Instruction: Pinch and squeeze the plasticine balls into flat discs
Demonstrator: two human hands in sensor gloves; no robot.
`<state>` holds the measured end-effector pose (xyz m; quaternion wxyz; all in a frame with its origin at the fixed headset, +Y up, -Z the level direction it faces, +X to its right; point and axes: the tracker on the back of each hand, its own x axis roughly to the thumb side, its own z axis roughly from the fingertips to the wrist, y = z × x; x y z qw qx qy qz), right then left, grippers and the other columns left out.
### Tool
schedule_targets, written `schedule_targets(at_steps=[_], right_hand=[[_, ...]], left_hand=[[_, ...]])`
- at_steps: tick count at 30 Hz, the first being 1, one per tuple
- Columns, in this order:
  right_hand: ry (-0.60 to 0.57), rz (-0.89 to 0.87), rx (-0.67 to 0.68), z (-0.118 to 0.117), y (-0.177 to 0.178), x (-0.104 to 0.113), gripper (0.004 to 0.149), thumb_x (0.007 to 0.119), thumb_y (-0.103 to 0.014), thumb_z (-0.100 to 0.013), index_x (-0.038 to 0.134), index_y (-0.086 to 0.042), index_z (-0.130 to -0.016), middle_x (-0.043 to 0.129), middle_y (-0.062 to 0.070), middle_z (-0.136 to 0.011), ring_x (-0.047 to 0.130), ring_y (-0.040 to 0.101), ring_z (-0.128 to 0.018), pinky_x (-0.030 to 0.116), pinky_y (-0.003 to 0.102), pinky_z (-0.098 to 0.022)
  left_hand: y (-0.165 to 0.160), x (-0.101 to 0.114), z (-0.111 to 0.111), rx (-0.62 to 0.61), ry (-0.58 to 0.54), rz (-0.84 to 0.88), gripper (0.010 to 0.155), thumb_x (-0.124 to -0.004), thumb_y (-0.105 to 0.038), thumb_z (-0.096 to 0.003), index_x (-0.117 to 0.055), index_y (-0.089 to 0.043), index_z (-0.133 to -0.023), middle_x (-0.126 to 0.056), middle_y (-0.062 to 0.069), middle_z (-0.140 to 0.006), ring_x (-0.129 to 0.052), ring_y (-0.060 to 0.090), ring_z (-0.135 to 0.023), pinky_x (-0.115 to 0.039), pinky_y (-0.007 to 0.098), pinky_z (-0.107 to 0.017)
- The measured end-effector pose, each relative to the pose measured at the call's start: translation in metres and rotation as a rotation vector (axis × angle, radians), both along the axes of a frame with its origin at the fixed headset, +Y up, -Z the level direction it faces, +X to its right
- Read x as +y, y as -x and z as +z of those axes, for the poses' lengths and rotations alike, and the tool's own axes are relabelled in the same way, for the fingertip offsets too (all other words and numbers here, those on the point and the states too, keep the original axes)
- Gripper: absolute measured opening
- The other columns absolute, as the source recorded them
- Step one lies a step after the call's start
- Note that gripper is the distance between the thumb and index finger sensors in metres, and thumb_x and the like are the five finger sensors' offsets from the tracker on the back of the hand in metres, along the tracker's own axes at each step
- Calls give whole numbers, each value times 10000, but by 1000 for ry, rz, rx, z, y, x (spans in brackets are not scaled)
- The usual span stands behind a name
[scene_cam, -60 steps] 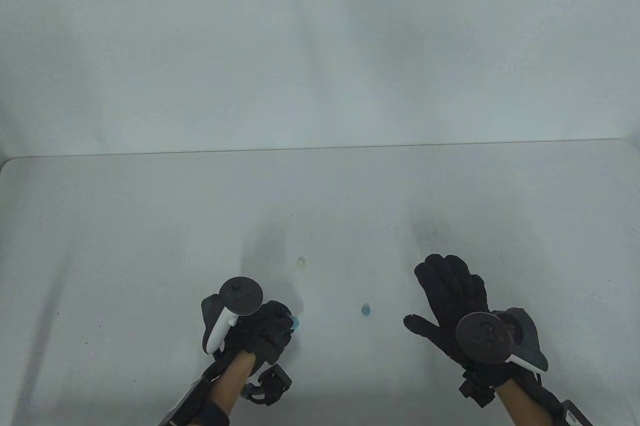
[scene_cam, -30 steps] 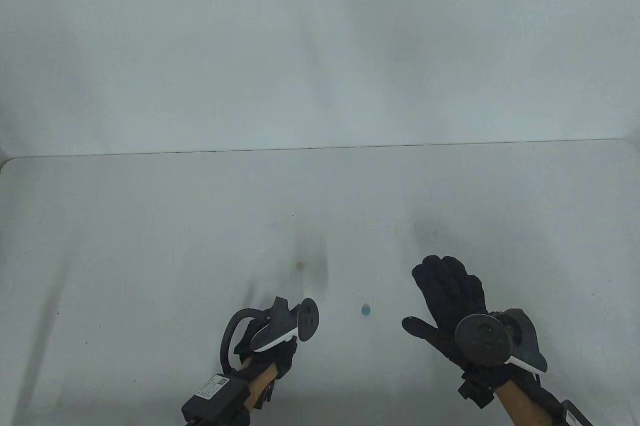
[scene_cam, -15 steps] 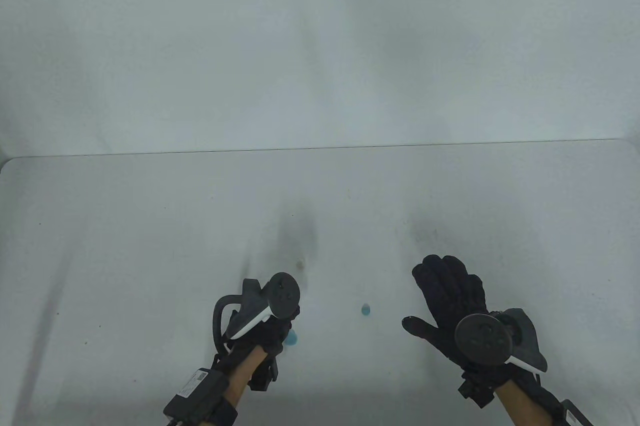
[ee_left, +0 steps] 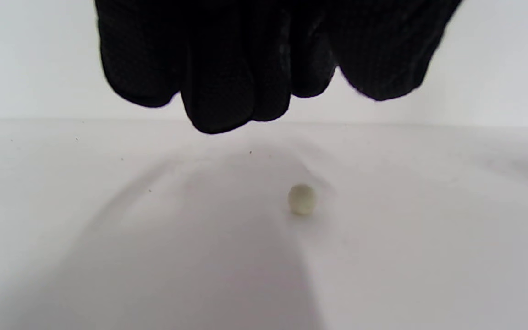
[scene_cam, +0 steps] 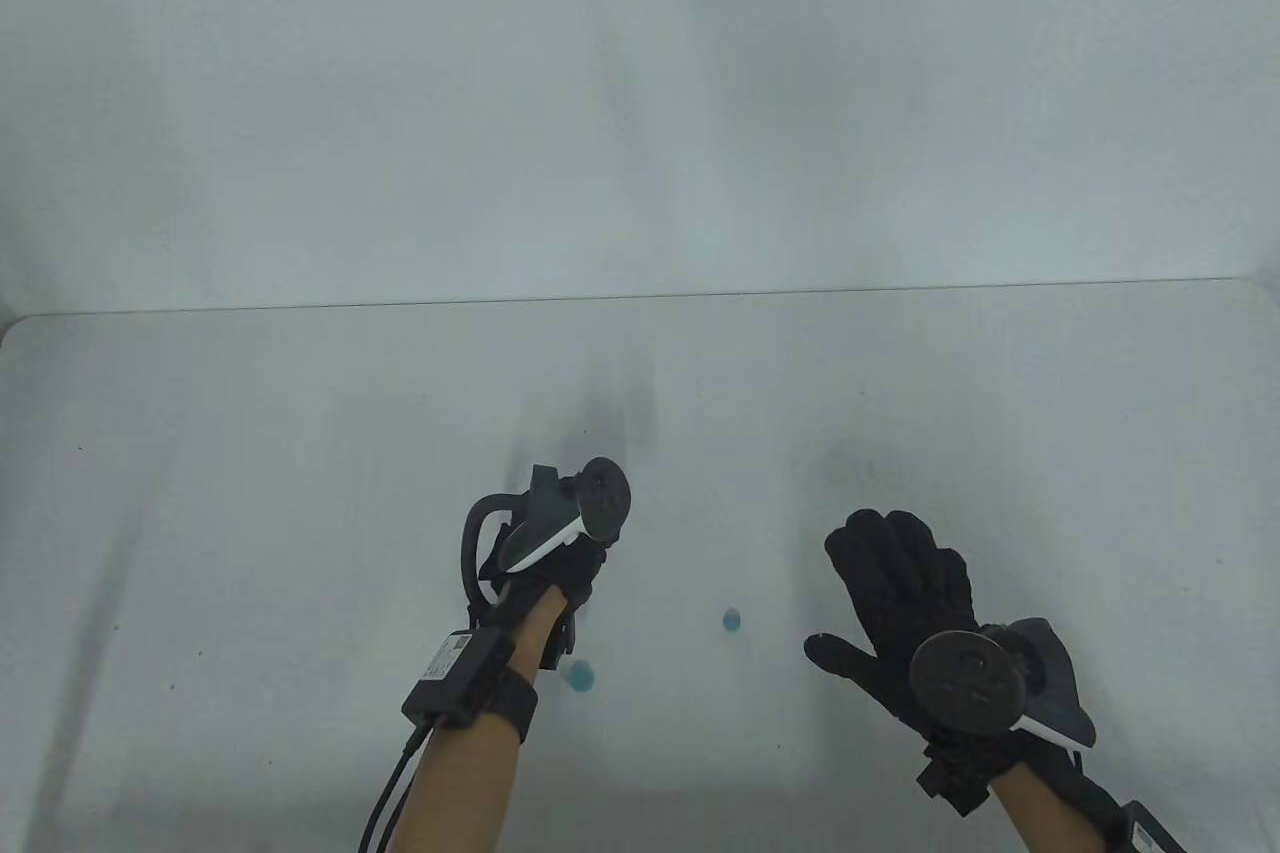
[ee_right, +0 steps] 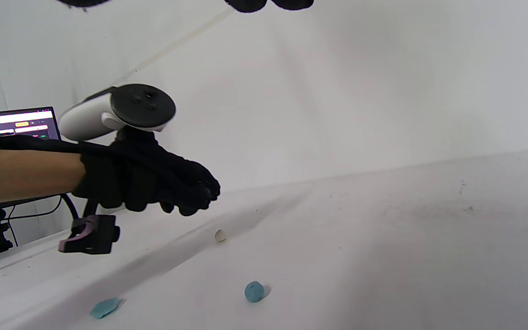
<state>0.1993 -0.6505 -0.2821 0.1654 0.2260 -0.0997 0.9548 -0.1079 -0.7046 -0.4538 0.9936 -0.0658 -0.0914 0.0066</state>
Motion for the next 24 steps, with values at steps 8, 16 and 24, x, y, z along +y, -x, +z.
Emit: schedule_targets(at_steps=[8,16,24], right_hand=[[2,4,-5,0,0,0,846,499,-684,-541,356,-131,-1165,325,182,-1236,341,531,-1104,408,766,-693],[-5,0,-3,0,0,0,847,499,-684,-541,356,-129,-1166,324,180,-1236,336,532,-1105,407,766,-693],[-9,1,-5,1,0,1,847,498,-684,-541,355,-130,-1165,324,176,-1236,337,531,-1105,407,765,-693]], left_hand=[[-8,-29,-19,-11,45,-83,609,-795,-396,-490,-694,-183,-1051,-801,100,-1019,-903,323,-856,-763,495,-630],[-16,-42,-25,-52,81,-186,600,-815,-359,-477,-712,-144,-1027,-788,116,-983,-866,319,-815,-783,403,-638],[-20,-44,-28,-71,14,-217,485,-814,-324,-474,-796,-146,-925,-865,106,-847,-964,250,-644,-873,330,-541]])
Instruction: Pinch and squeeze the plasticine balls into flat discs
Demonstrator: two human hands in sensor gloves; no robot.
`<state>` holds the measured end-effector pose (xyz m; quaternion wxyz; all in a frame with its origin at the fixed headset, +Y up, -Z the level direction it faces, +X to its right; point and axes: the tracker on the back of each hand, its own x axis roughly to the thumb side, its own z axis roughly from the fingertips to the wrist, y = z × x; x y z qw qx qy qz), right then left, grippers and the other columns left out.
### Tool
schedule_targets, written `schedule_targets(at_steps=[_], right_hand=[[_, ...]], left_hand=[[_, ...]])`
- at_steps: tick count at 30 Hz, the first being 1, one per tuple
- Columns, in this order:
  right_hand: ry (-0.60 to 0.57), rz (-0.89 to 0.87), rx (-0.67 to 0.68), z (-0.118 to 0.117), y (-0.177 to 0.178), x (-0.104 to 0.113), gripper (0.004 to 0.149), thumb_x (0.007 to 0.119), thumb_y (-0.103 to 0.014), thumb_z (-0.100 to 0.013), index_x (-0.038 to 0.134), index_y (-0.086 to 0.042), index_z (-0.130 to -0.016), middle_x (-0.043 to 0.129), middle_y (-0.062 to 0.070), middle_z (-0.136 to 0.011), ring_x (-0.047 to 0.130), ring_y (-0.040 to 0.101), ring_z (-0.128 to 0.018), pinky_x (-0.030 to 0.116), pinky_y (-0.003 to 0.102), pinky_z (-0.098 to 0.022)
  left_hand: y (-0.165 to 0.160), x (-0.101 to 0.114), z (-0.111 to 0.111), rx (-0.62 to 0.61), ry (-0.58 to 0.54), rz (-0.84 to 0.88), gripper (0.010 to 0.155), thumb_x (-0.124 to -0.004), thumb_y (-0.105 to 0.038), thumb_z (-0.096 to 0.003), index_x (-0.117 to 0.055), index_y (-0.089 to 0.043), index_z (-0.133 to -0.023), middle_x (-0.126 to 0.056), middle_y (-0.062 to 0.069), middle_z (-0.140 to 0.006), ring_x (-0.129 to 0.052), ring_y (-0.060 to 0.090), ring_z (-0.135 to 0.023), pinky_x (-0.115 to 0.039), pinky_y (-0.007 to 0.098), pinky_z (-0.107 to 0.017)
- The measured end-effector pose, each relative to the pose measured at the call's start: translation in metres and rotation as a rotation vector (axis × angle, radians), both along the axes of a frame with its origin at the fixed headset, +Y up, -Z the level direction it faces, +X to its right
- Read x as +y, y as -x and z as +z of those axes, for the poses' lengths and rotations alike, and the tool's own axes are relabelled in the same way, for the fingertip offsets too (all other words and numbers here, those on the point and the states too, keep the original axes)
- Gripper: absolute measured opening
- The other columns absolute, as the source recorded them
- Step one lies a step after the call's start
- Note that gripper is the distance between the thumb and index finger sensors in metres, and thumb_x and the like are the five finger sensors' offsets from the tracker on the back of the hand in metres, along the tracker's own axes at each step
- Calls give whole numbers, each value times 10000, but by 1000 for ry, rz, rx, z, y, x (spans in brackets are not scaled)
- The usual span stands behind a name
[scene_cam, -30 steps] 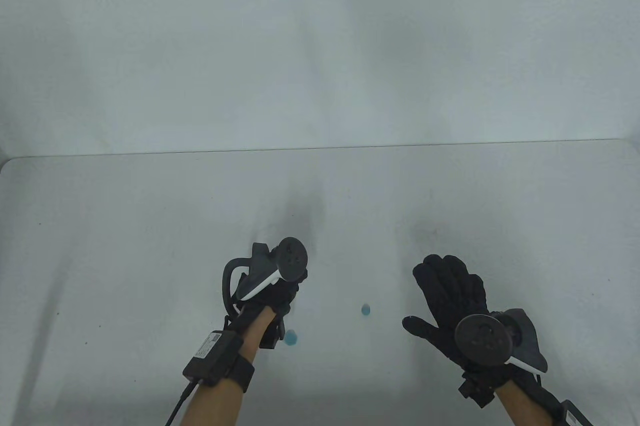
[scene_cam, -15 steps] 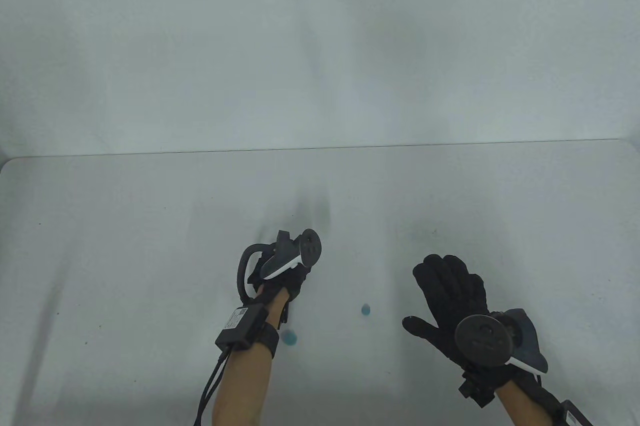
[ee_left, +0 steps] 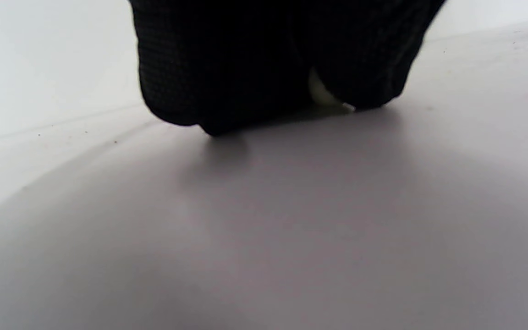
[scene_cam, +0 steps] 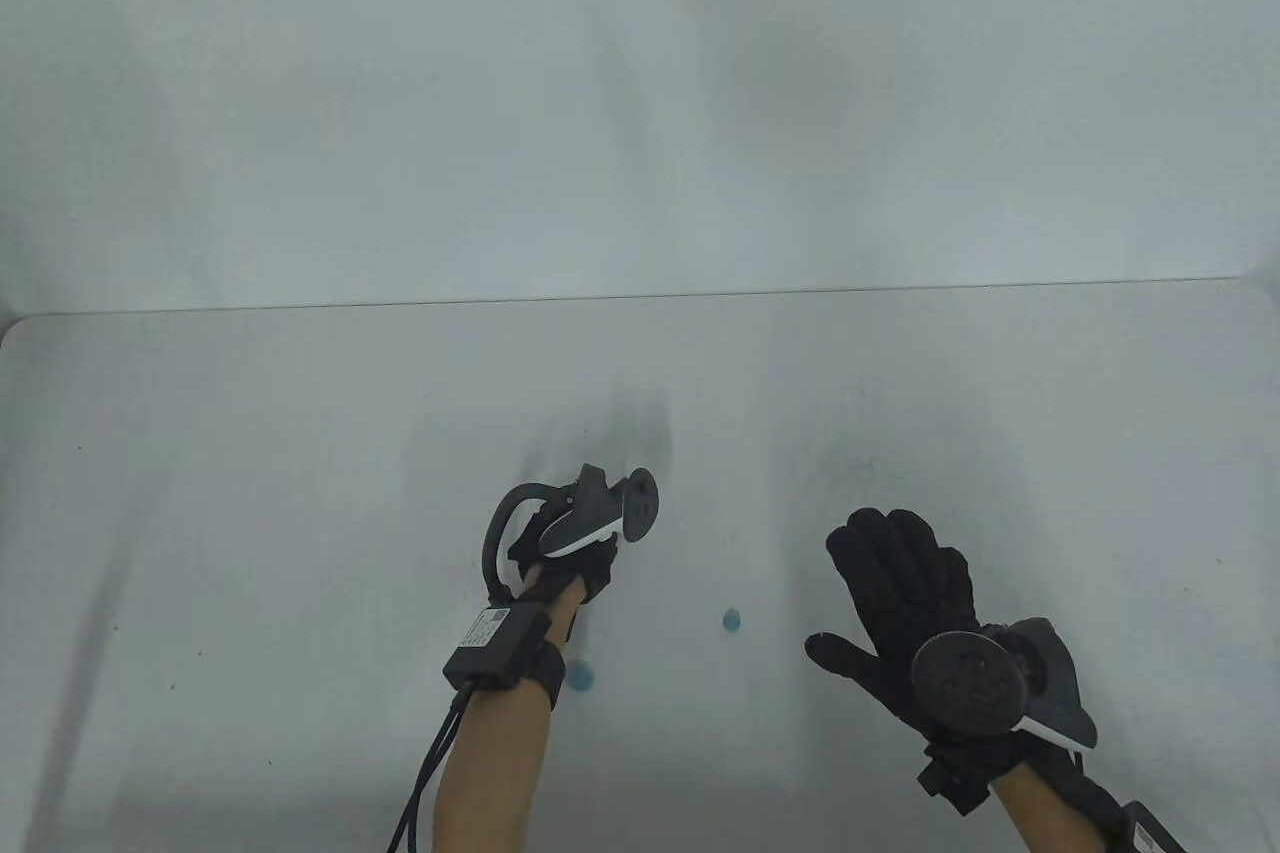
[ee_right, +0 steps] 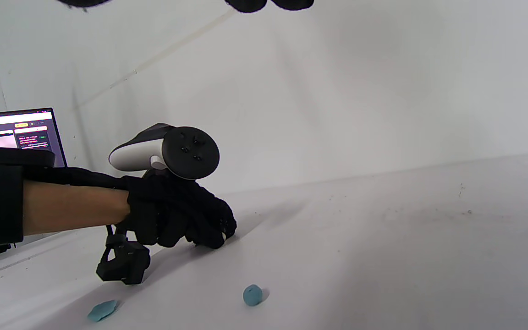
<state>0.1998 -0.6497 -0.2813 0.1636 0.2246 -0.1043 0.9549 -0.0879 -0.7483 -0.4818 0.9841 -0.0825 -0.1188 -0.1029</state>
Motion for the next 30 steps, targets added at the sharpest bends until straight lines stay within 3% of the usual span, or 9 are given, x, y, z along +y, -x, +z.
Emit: schedule_targets(at_steps=[4,9,17,22,30], right_hand=[[-7,-5,3,0,0,1,847,499,-684,-541,354,-130,-1165,324,180,-1236,335,533,-1105,408,765,-694],[-11,-11,2,1,-1,1,846,499,-683,-541,356,-130,-1165,324,180,-1235,338,531,-1105,410,765,-693],[-7,-17,-1,1,-2,2,845,499,-683,-541,356,-130,-1164,323,180,-1235,338,532,-1104,410,765,-692],[-12,-26,-5,2,-4,3,847,498,-683,-541,354,-129,-1165,323,180,-1235,338,531,-1104,411,764,-693],[-9,-27,-18,1,-5,3,847,497,-683,-541,354,-129,-1164,322,178,-1235,337,533,-1103,410,764,-693]], left_hand=[[2,3,0,10,23,17,483,-807,-334,-485,-788,-147,-930,-866,104,-859,-961,257,-664,-870,339,-546],[20,34,9,58,61,202,495,-805,-311,-496,-750,-132,-953,-873,135,-896,-1008,255,-711,-877,368,-559],[65,87,54,94,132,672,594,-788,-297,-502,-671,-48,-1029,-856,120,-873,-987,250,-671,-853,408,-566],[85,89,84,115,200,955,554,-753,-389,-508,-777,-61,-953,-896,122,-810,-1003,253,-601,-861,424,-524],[89,71,122,107,276,1168,518,-734,-385,-528,-809,-65,-929,-927,167,-823,-1032,296,-637,-873,427,-528]])
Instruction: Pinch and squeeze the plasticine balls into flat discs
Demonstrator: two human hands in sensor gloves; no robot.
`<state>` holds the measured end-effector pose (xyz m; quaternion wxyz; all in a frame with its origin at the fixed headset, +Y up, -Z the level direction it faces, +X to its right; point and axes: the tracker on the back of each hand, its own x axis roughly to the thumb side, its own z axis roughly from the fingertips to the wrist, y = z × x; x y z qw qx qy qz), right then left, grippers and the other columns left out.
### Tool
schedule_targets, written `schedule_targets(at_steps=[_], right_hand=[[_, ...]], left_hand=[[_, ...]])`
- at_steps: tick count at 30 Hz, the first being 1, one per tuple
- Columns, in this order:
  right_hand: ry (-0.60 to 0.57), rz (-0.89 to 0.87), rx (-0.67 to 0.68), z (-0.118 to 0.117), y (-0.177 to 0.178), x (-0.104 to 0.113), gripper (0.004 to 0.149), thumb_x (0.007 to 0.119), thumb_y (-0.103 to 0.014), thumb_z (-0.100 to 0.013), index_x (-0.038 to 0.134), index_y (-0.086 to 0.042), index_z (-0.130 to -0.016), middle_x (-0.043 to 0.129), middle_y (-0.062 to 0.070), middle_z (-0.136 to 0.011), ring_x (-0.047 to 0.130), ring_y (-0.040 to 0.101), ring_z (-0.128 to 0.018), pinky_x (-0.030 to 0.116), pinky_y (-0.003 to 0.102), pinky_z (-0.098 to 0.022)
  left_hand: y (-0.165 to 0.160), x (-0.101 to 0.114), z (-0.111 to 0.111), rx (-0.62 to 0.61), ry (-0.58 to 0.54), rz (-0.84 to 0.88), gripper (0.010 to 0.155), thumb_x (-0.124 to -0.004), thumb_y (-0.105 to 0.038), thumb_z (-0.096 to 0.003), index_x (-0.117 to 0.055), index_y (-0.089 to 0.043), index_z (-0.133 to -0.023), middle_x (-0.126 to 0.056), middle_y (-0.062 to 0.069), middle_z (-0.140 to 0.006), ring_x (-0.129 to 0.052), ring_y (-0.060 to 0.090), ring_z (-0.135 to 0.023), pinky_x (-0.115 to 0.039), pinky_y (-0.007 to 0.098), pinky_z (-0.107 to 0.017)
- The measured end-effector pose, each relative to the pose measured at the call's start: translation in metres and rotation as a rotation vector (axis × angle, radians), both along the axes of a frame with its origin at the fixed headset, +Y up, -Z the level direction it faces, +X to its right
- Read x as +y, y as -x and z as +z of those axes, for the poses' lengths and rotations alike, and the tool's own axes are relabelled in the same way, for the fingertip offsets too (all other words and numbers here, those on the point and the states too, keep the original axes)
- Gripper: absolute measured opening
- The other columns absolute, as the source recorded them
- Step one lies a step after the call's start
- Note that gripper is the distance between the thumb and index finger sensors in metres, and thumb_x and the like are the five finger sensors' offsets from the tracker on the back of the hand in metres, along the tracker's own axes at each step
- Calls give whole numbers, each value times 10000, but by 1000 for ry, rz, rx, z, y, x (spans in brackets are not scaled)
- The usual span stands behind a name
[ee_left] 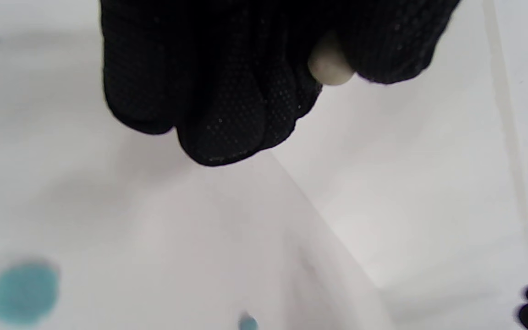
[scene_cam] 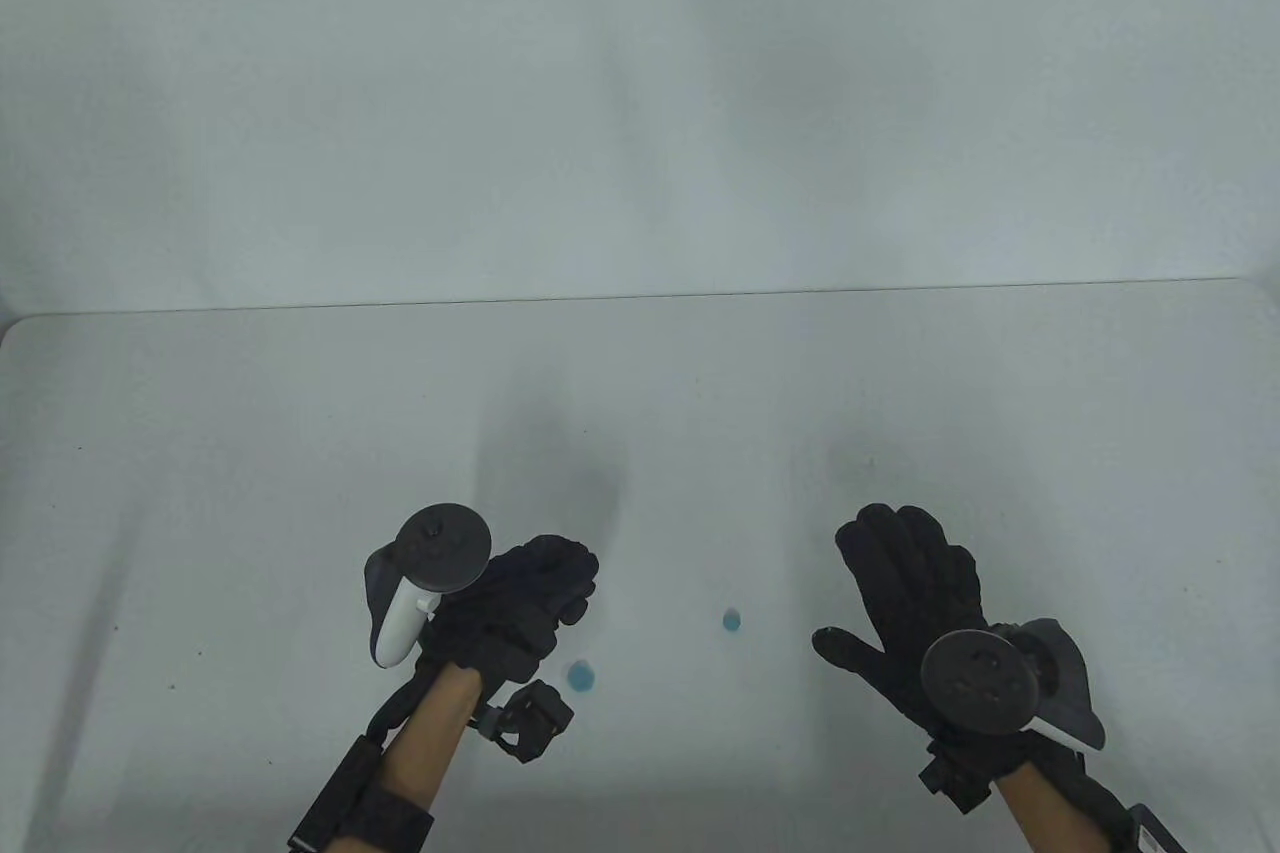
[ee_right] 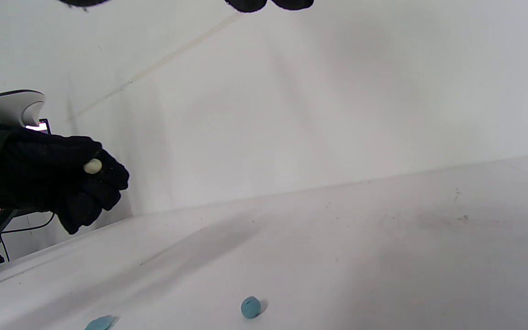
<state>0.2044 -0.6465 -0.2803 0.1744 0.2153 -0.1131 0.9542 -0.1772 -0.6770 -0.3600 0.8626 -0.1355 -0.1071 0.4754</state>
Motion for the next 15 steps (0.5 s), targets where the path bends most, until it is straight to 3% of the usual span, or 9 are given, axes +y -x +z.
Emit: schedule_targets(at_steps=[3,9,12,15], right_hand=[[5,1,-3,-1,0,0,846,498,-683,-541,355,-130,-1165,323,179,-1235,337,532,-1103,408,765,-693],[13,-1,-9,-2,-1,0,845,499,-683,-540,357,-130,-1164,324,179,-1235,335,532,-1104,407,764,-694],[21,8,-11,-2,0,-2,846,499,-683,-540,356,-130,-1165,324,180,-1235,337,532,-1104,408,764,-693],[30,10,-8,-3,0,-2,847,499,-682,-541,356,-128,-1165,323,181,-1235,334,531,-1105,406,765,-693]], left_hand=[[-2,-11,8,-13,107,179,500,-750,-348,-528,-805,-52,-927,-926,175,-820,-1034,296,-646,-874,423,-532],[-5,-34,22,-15,250,382,468,-760,-312,-521,-832,-43,-897,-962,161,-771,-1067,268,-599,-905,399,-505],[-1,-45,23,6,284,387,462,-761,-298,-514,-835,-43,-893,-971,151,-762,-1079,254,-589,-917,388,-499],[3,-47,20,48,238,324,461,-772,-301,-500,-839,-64,-890,-988,119,-756,-1101,216,-587,-944,352,-492]])
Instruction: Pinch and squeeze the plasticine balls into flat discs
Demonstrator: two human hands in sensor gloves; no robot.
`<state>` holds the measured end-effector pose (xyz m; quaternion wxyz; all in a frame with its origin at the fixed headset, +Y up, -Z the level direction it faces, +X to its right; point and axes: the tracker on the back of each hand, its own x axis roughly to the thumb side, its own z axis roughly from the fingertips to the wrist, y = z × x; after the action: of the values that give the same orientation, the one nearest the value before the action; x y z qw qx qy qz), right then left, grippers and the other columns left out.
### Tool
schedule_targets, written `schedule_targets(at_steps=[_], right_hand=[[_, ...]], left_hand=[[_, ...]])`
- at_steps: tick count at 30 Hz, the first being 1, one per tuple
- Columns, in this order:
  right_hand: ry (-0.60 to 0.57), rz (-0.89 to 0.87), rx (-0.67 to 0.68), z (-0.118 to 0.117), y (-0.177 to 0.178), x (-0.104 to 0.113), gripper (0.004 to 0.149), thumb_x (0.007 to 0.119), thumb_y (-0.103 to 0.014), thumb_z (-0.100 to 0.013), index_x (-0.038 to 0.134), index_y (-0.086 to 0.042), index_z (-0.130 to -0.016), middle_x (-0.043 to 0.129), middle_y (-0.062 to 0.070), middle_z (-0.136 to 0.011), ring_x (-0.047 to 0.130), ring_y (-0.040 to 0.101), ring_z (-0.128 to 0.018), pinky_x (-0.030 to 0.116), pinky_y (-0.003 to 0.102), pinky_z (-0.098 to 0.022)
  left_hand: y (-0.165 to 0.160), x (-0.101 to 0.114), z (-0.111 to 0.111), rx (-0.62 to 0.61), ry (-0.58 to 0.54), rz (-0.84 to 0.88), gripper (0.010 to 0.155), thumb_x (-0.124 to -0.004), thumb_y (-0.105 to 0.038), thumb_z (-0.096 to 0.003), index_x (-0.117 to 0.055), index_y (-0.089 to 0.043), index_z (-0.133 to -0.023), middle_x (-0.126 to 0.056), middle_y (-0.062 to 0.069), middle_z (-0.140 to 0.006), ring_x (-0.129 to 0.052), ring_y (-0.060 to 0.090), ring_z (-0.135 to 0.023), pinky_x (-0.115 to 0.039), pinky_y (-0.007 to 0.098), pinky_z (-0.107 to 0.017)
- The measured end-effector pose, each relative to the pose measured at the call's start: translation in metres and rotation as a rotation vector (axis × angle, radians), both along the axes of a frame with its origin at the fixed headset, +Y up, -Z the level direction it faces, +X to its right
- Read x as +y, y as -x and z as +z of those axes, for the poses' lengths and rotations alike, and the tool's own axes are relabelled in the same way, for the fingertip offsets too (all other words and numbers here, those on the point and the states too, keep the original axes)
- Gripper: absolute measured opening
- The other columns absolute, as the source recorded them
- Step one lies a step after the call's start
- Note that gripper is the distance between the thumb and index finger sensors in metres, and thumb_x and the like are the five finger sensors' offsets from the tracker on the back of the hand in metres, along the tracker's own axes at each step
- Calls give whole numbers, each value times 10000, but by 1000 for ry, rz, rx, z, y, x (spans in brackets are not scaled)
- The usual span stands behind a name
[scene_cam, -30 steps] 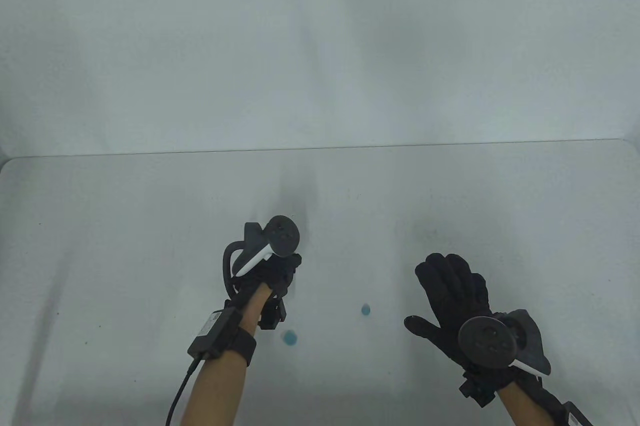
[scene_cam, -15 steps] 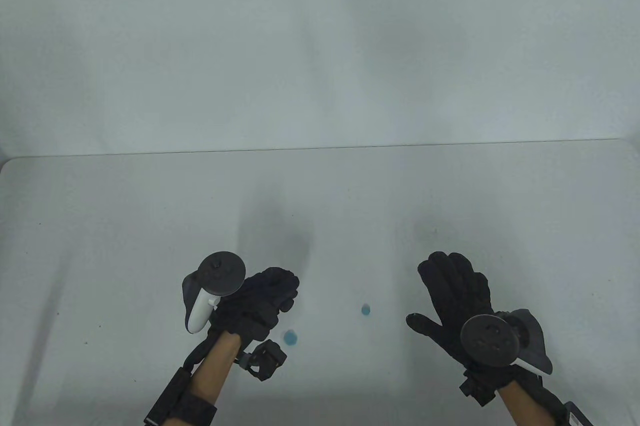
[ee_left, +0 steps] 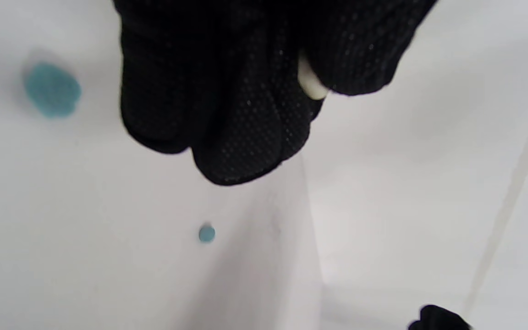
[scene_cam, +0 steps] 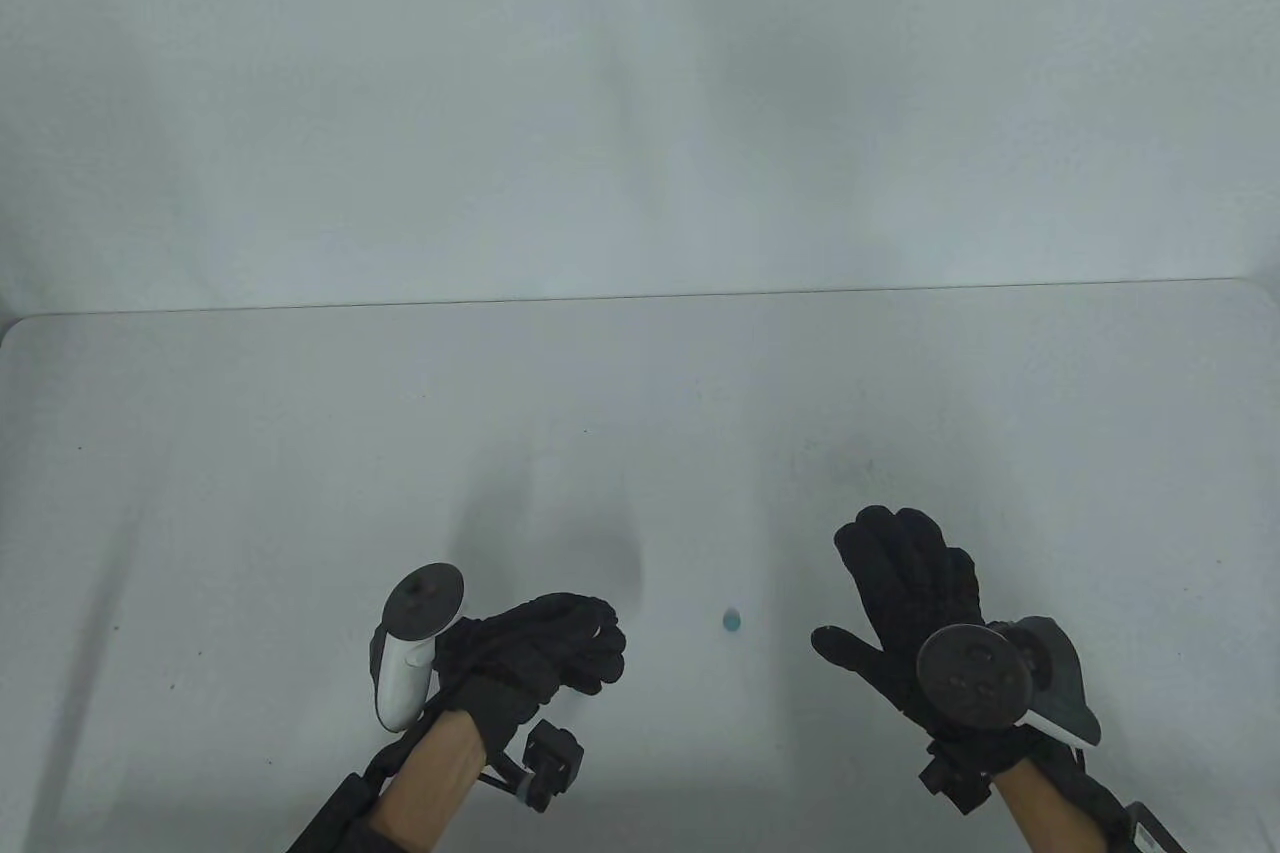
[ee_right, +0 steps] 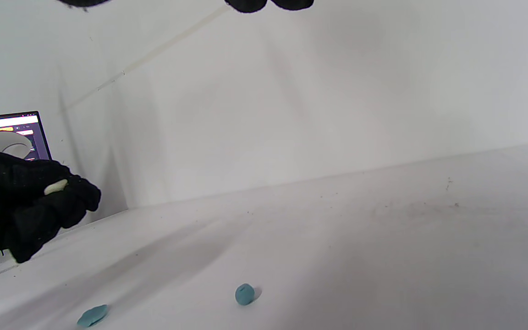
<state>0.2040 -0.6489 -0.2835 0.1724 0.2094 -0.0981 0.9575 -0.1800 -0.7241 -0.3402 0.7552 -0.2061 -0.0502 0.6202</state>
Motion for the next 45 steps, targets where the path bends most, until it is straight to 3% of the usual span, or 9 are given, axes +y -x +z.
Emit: schedule_targets(at_steps=[9,16,18,22,25,29,34,39,45], right_hand=[[2,11,2,0,1,0,844,500,-682,-541,355,-132,-1165,323,177,-1235,335,530,-1105,407,764,-694],[-3,6,0,0,1,0,845,498,-682,-541,358,-129,-1164,324,178,-1235,335,531,-1105,408,764,-694],[1,10,1,0,1,0,845,498,-682,-541,356,-130,-1165,323,178,-1235,333,531,-1105,406,764,-694],[-2,11,3,0,1,0,844,501,-681,-542,353,-131,-1165,322,180,-1235,335,529,-1105,409,763,-694],[-1,15,3,0,2,0,844,503,-681,-542,352,-131,-1165,320,178,-1236,333,531,-1105,408,765,-694],[-5,11,3,0,2,0,843,504,-679,-543,352,-130,-1165,319,179,-1236,332,529,-1105,408,763,-694],[-12,9,4,1,2,0,843,503,-679,-543,353,-129,-1164,320,180,-1235,331,531,-1105,409,763,-694],[-13,8,3,1,2,0,845,501,-680,-542,353,-129,-1165,321,180,-1235,331,530,-1105,409,764,-694],[-10,9,5,1,2,0,844,502,-680,-542,352,-130,-1165,319,179,-1236,332,530,-1105,409,763,-695]], left_hand=[[5,-8,-2,62,38,30,461,-737,-270,-512,-803,-58,-916,-971,96,-777,-1088,207,-615,-931,348,-516],[2,-14,1,-38,131,305,667,-584,-371,-584,-486,53,-1090,-625,294,-1028,-806,435,-869,-710,502,-673],[2,-12,2,-11,124,315,702,-658,-428,-555,-535,32,-1071,-673,271,-1009,-849,407,-847,-746,479,-656],[5,-9,2,42,49,194,502,-759,-319,-526,-710,-74,-961,-876,130,-866,-1042,229,-682,-911,346,-543],[4,-5,3,62,27,192,483,-798,-326,-497,-765,-90,-917,-953,78,-776,-1099,163,-592,-956,299,-486],[5,0,4,83,-11,146,630,-798,-329,-492,-648,-11,-1015,-972,14,-742,-1116,135,-559,-969,276,-469],[7,-1,4,124,-6,128,571,-743,-292,-521,-660,-11,-1011,-936,25,-786,-1077,171,-614,-929,315,-519],[4,-9,5,28,100,302,724,-619,-428,-556,-495,46,-1090,-723,231,-980,-897,362,-798,-777,449,-629],[2,-4,5,39,66,208,550,-781,-335,-511,-704,-41,-969,-872,152,-871,-1038,251,-666,-909,368,-531]])
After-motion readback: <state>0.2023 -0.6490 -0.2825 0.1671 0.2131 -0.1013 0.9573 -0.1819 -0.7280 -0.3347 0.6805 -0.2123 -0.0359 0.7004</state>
